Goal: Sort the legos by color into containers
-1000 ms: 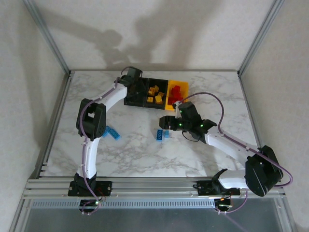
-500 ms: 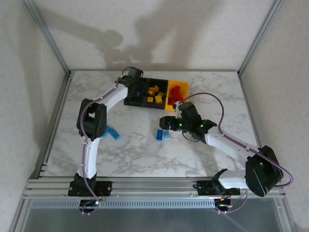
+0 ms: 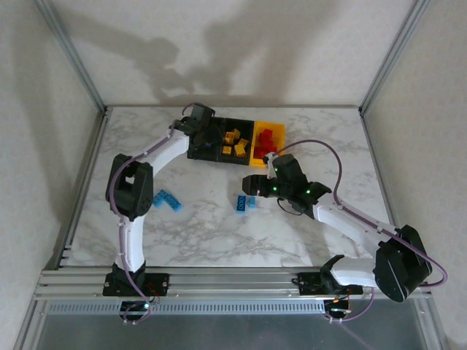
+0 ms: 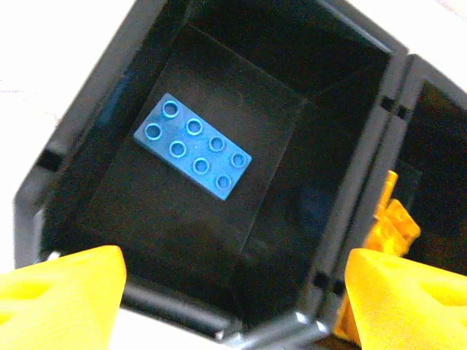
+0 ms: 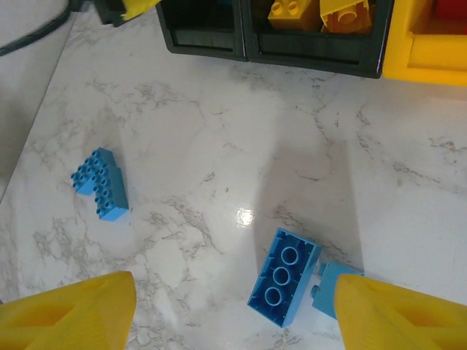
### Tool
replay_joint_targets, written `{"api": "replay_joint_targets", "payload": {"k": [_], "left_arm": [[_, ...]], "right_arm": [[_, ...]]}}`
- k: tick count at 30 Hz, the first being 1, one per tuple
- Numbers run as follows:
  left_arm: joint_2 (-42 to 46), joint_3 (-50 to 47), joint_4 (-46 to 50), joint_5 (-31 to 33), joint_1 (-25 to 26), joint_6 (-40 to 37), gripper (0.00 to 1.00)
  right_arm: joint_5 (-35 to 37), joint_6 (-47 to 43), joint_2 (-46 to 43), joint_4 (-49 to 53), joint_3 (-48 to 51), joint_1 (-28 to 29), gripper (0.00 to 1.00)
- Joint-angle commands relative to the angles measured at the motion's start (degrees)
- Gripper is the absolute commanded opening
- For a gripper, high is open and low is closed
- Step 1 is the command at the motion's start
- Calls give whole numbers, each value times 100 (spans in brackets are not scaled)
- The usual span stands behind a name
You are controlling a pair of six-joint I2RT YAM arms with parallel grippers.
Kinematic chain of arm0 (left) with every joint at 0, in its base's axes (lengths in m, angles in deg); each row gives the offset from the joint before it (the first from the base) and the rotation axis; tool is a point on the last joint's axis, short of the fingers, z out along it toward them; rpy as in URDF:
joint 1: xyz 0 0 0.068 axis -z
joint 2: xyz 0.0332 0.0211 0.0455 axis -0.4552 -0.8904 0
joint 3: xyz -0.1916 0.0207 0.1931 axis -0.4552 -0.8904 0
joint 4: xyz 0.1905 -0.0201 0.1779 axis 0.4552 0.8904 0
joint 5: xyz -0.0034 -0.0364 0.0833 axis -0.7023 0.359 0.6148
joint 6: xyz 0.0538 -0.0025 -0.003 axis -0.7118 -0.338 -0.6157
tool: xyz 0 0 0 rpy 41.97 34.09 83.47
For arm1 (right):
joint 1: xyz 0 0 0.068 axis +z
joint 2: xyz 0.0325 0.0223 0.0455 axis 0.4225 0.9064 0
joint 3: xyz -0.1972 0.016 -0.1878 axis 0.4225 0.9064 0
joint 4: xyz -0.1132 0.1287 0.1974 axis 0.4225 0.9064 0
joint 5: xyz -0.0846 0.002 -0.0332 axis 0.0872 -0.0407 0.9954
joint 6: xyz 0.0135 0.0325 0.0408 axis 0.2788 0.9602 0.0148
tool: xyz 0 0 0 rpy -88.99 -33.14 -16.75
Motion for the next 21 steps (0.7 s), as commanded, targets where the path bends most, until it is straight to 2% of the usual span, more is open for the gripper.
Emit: {"api": "replay_joint_targets", "payload": {"k": [1,11,16,19,21], "left_arm": [[822,-507,-37,9,55,-51,79],[2954,-3024,162,630,124,565,82],[3693,-3864,355,725,253,1148,81],[3930,-4181,701,1013,309,1491,82],[4098,-4485,720,988,318,1708,82]], "right_arm": [[-49,-237,-152,-25,-63,36,72],[-671,-615,-222,-458,60,139,71],[-671,-1118,11,-418,-7,707,71],[-363,-1311,299,-220,-185,1117,70],[-200,-1356,480,-193,-277,1369,70]]}}
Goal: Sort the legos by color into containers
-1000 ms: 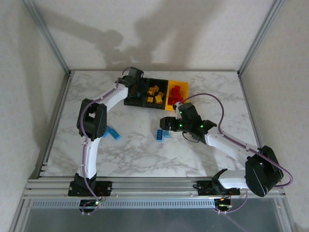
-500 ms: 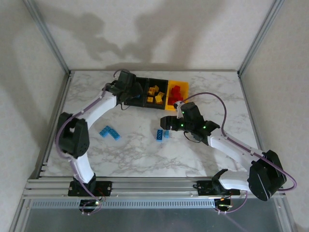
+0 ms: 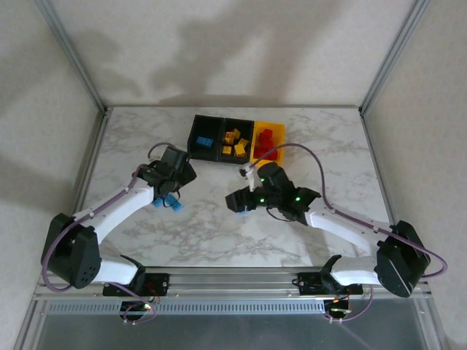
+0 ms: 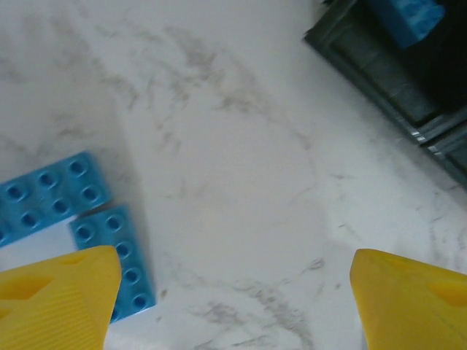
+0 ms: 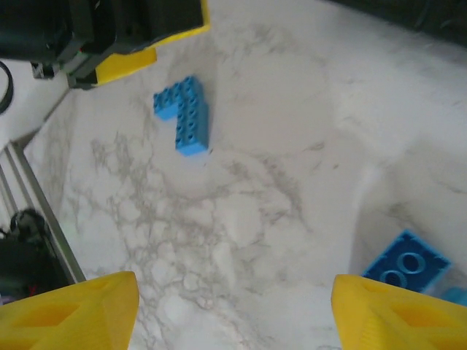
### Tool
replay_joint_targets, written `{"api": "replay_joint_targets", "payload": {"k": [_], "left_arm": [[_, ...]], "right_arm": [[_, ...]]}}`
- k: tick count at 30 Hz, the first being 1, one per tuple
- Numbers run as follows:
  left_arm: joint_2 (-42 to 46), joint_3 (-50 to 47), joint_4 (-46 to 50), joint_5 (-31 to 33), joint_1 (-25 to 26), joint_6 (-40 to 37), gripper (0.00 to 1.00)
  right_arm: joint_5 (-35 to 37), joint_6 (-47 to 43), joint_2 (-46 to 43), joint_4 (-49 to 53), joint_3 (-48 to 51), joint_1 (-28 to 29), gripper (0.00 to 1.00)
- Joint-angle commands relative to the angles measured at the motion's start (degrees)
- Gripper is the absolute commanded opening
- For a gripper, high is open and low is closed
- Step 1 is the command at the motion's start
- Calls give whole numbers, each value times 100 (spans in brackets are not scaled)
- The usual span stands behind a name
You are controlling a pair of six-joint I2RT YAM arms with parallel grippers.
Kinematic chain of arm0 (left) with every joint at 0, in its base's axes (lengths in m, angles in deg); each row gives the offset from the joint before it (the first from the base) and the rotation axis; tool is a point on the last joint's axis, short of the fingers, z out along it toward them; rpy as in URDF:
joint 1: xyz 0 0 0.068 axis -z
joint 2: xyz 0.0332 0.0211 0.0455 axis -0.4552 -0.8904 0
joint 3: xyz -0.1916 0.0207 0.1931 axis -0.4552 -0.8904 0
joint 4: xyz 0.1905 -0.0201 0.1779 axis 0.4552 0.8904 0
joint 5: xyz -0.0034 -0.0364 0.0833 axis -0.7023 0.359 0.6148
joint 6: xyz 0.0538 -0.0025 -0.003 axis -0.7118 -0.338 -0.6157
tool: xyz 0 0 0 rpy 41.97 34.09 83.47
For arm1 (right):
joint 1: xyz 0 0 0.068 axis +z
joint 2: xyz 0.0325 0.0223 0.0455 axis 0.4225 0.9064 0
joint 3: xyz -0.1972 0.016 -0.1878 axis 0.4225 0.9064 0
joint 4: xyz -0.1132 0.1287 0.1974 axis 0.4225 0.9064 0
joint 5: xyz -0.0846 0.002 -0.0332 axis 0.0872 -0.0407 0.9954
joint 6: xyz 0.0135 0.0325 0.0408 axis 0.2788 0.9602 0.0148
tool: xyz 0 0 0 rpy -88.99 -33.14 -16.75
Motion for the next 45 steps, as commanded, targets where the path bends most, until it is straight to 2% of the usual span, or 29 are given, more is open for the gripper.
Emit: {"api": "replay_joint_targets", "payload": {"k": [1,6,10,20,29,35,45], "left_arm": [[277,-427,348,237,54,616,82],[184,-773,520,328,175,919,86],[44,-1089,181,357,239,1000,89],[-763,-1105,-389,464,256,910,80],[-1154,-1037,-552,412,256,824,62],[-1073,-937,-479,351,282,720,40],[-1073,-196,-360,158,423,422,40]], "right_arm": [[255,-318,281,83,-217,308,70],[311,-228,477,-16,-297,453,70],[437,-202,480,19,-299,460,70],[625,-114,353,146,-242,466,70],[680,-94,408,151,-263,466,70],[682,-87,511,149,-278,469,69],[757,-90,549,191,-277,460,69]]}}
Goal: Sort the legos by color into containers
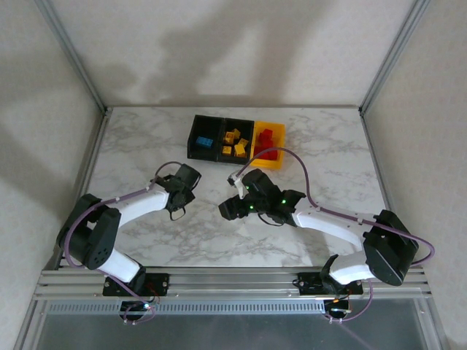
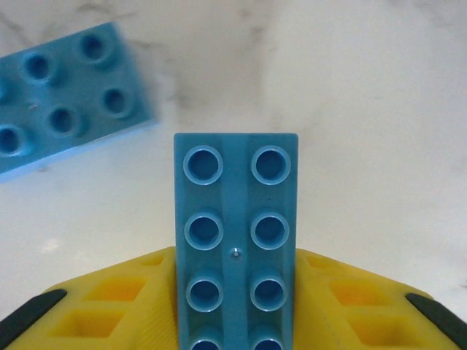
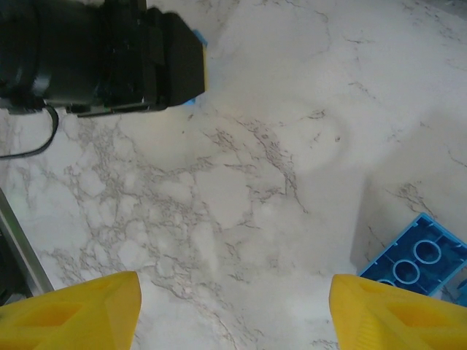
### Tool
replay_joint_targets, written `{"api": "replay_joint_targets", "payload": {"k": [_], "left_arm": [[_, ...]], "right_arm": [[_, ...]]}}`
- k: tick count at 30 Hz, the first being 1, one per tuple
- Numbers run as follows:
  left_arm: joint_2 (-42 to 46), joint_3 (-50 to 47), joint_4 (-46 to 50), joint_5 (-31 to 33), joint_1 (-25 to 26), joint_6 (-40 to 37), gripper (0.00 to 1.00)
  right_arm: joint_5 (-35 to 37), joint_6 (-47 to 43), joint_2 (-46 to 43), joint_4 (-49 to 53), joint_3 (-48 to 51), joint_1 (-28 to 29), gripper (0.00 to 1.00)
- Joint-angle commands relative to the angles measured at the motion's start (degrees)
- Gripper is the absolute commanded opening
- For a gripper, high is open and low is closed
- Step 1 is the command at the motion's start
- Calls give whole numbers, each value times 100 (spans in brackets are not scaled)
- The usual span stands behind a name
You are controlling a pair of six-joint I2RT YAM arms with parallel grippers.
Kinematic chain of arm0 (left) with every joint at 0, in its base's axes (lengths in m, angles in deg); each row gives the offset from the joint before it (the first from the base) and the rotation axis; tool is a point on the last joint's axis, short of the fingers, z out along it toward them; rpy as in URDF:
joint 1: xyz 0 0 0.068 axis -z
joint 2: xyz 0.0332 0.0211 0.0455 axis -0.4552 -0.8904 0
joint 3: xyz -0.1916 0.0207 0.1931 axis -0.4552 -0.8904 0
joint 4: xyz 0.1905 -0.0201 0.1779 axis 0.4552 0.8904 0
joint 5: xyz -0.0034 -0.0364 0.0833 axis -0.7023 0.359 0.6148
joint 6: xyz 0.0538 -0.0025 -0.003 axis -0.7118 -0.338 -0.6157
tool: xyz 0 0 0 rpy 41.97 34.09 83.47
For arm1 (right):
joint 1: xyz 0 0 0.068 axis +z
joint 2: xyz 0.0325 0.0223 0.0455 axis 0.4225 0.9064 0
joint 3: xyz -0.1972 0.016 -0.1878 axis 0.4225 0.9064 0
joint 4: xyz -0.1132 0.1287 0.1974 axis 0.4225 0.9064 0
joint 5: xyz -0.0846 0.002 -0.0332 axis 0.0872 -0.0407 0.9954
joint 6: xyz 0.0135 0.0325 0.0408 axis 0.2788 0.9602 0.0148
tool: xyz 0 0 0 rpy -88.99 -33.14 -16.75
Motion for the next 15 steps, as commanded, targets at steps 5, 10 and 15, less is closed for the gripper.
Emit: {"api": "replay_joint_targets", "payload": {"k": [5,10,15], "left_arm": [[-363,1145,207,-1,70,-477,40],[-935,2130,304,-19,56,-862,42],[-1583,3043,352,-113,-93,-1169,42]], "right_arm": [[269,114,-148,8,-51,48,69],[424,193,-366,90,69,1,69],[511,351,-541,190,96,-19,69]]}}
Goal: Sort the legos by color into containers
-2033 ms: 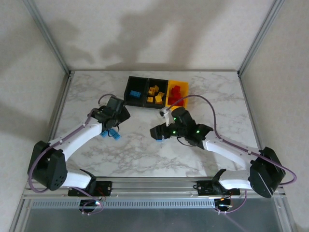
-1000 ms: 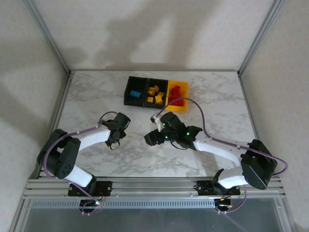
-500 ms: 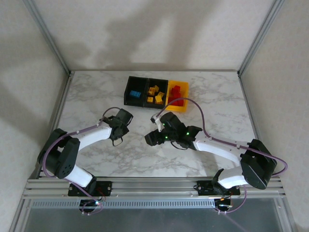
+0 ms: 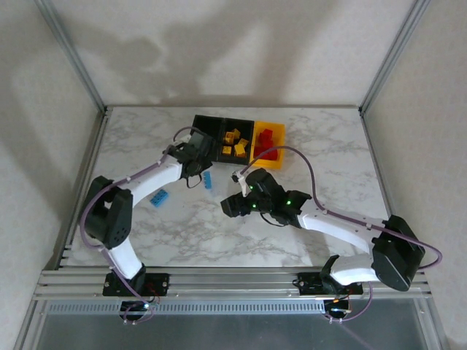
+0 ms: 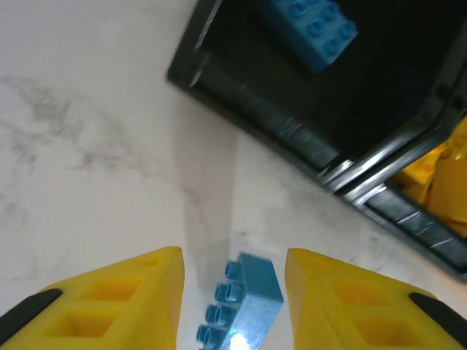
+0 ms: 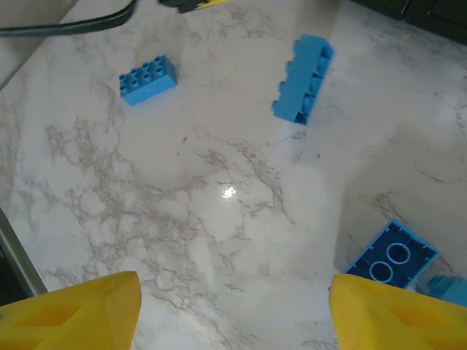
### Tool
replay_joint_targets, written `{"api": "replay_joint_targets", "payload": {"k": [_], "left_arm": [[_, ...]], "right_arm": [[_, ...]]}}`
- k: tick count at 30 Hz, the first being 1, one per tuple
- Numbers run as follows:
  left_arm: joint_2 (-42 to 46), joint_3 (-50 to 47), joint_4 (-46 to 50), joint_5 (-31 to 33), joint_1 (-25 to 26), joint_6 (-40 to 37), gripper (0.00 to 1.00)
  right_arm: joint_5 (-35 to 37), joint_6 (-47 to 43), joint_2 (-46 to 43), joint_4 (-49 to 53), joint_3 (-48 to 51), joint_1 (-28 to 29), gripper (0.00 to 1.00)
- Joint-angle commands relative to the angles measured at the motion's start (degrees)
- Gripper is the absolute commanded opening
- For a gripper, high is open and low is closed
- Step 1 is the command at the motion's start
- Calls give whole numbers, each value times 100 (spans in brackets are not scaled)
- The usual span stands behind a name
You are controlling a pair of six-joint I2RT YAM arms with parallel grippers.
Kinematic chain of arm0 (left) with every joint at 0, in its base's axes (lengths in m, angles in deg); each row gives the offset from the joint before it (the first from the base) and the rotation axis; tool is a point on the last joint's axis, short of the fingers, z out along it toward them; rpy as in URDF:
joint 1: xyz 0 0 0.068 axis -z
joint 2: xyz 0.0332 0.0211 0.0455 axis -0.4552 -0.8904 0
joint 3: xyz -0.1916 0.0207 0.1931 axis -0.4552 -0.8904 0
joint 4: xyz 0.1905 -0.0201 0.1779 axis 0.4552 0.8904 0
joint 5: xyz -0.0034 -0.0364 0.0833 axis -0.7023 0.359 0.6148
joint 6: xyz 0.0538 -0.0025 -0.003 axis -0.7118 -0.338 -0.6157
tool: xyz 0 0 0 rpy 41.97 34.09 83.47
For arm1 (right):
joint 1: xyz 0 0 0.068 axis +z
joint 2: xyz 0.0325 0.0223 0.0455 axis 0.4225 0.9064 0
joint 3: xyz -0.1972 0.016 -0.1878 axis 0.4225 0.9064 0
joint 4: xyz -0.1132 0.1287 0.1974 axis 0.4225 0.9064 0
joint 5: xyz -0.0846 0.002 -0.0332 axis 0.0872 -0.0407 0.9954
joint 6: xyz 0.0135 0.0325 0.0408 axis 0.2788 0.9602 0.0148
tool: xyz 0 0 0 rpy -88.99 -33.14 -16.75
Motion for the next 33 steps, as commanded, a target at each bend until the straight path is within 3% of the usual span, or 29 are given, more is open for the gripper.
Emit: {"api": "replay_joint_targets", "payload": {"k": [1,7,13,21,33], "left_arm": [[-388,561,211,-108,-131,-374,41],[-816,1140,352,-266,-171,-499,48],[-663,619,246,-725,117,-831,56],[-461,-107,218,-1017,468,-1355,54],[-1099,377,267,-1028,555,-1624,50]], "right_arm": [[180,171,-159,129,70,-23,69],[348,285,-337,149,225,-35,69],[319,278,-522,148,359,-241,69],[74,227,-869,354,503,-586,69],[197,427,-1082,409,776,-603,69]]}}
